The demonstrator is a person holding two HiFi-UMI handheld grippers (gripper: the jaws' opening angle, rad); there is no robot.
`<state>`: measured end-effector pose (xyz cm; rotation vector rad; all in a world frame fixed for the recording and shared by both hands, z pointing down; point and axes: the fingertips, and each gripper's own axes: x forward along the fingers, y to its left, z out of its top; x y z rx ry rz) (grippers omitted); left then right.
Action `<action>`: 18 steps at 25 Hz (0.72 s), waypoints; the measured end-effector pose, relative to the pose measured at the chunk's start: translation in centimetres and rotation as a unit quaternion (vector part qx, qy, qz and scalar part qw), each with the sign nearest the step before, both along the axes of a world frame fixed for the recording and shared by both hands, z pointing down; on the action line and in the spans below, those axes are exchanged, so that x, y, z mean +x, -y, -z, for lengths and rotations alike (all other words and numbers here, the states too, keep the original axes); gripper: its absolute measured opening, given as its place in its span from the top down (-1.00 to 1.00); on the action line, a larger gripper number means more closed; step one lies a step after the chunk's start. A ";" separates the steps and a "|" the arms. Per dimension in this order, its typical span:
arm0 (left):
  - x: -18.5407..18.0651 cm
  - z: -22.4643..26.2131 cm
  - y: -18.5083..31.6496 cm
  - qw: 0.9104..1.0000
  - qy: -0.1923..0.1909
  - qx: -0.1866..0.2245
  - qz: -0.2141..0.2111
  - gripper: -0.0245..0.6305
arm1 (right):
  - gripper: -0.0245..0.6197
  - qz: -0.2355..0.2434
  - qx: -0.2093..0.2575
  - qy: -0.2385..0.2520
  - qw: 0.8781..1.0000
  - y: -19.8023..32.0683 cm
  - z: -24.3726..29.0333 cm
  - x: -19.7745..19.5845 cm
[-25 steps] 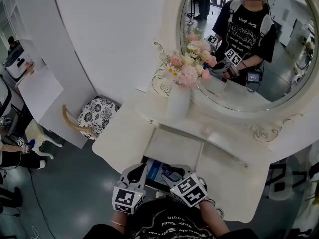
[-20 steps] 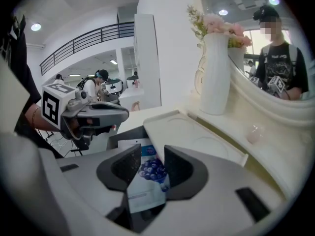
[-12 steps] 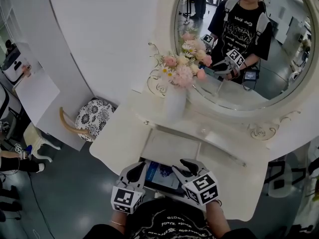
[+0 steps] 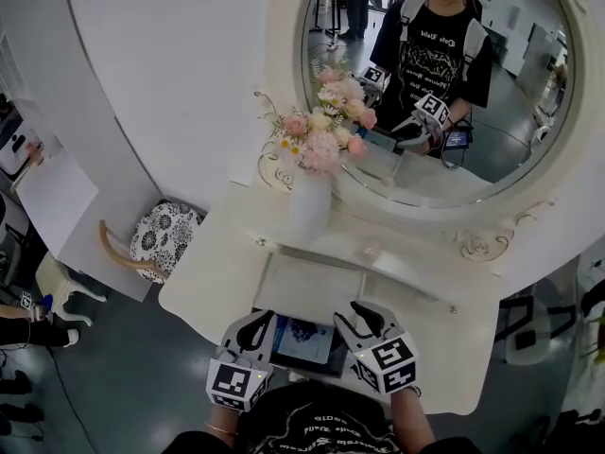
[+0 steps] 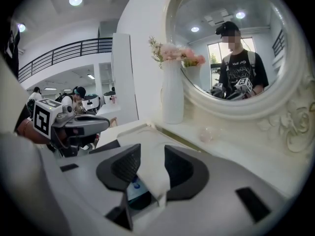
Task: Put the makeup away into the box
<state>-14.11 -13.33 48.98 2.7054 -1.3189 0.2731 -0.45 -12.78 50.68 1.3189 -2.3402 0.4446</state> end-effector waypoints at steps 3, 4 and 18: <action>0.9 0.3 0.1 1.000 -0.001 0.001 -0.015 0.88 | 0.44 -0.029 0.010 -0.003 1.000 -0.2 0.4 1.6; 1.2 0.4 0.0 1.000 0.000 0.002 -0.020 0.88 | 0.44 -0.038 0.012 -0.004 0.999 -0.3 0.5 2.2; 4.6 1.0 -1.0 0.997 0.005 0.013 -0.070 0.88 | 0.50 -0.120 0.034 -0.016 0.992 -2.4 0.6 8.0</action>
